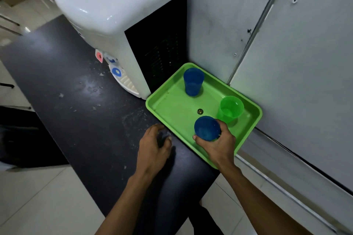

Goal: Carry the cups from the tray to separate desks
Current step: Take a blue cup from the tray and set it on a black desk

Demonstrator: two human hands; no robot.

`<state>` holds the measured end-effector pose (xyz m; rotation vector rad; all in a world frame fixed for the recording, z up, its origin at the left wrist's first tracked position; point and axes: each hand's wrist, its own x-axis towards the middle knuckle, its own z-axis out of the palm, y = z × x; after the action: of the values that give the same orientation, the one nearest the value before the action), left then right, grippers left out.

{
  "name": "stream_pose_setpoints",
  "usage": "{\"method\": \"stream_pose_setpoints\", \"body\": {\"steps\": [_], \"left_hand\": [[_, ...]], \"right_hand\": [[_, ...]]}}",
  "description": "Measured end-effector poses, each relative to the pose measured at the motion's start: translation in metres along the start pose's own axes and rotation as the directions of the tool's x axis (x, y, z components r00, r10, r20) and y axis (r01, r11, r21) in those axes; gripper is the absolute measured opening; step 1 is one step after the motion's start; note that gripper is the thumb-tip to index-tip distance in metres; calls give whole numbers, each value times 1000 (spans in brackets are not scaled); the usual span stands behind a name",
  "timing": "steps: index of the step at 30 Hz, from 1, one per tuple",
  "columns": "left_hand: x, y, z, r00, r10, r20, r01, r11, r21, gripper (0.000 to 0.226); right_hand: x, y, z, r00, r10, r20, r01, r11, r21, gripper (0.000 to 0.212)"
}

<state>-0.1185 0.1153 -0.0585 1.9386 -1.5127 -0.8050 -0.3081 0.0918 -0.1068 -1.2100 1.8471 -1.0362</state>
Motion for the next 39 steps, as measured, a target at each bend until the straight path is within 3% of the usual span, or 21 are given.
{"method": "stream_pose_setpoints", "body": {"steps": [5, 9, 13, 16, 18, 20, 21, 23, 27, 30, 33, 35, 39], "left_hand": [[3, 0, -6, 996, 39, 78, -39, 999, -3, 49], [-2, 16, -15, 973, 151, 174, -147, 988, -35, 63], [-16, 36, -21, 899, 341, 274, -328, 940, -93, 80], [-33, 55, -20, 813, 476, 335, -443, 879, -176, 75], [-46, 70, -17, 810, 442, 385, -335, 888, -314, 56], [-62, 90, -14, 808, 290, 513, 9, 864, -503, 27], [-71, 100, -12, 767, 204, 608, 207, 819, -535, 18], [-84, 117, -6, 635, 101, 766, 462, 745, -481, 31], [-113, 145, 9, 360, 112, 926, 602, 731, -322, 51], [-147, 168, 22, 145, 123, 982, 601, 777, -186, 68], [-189, 189, 30, -22, 135, 991, 564, 820, -99, 75], [-220, 202, 34, -106, 135, 985, 529, 847, -59, 76], [-280, 223, 46, -210, 138, 968, 428, 903, -36, 72]], "right_hand": [[-18, -14, -20, 999, -23, -46, 25, 999, 44, 73], [-41, -37, -48, 993, -46, -110, 57, 994, 96, 69], [-73, -63, -85, 986, -82, -148, 100, 987, 124, 70], [-103, -81, -117, 974, -109, -198, 135, 983, 121, 62], [-122, -90, -139, 966, -120, -230, 149, 982, 112, 61], [-144, -96, -161, 956, -111, -272, 149, 981, 125, 61], [-156, -100, -172, 950, -103, -294, 148, 980, 135, 62], [-178, -104, -191, 938, -86, -335, 142, 979, 145, 67], [-226, -109, -227, 900, -70, -431, 132, 984, 117, 63], [-265, -109, -255, 868, -49, -495, 109, 990, 92, 57], [-304, -106, -279, 831, -40, -555, 87, 995, 58, 61], [-331, -101, -295, 799, -28, -601, 64, 997, 38, 62], [-384, -84, -326, 743, -11, -669, 26, 1000, 12, 64]]}}
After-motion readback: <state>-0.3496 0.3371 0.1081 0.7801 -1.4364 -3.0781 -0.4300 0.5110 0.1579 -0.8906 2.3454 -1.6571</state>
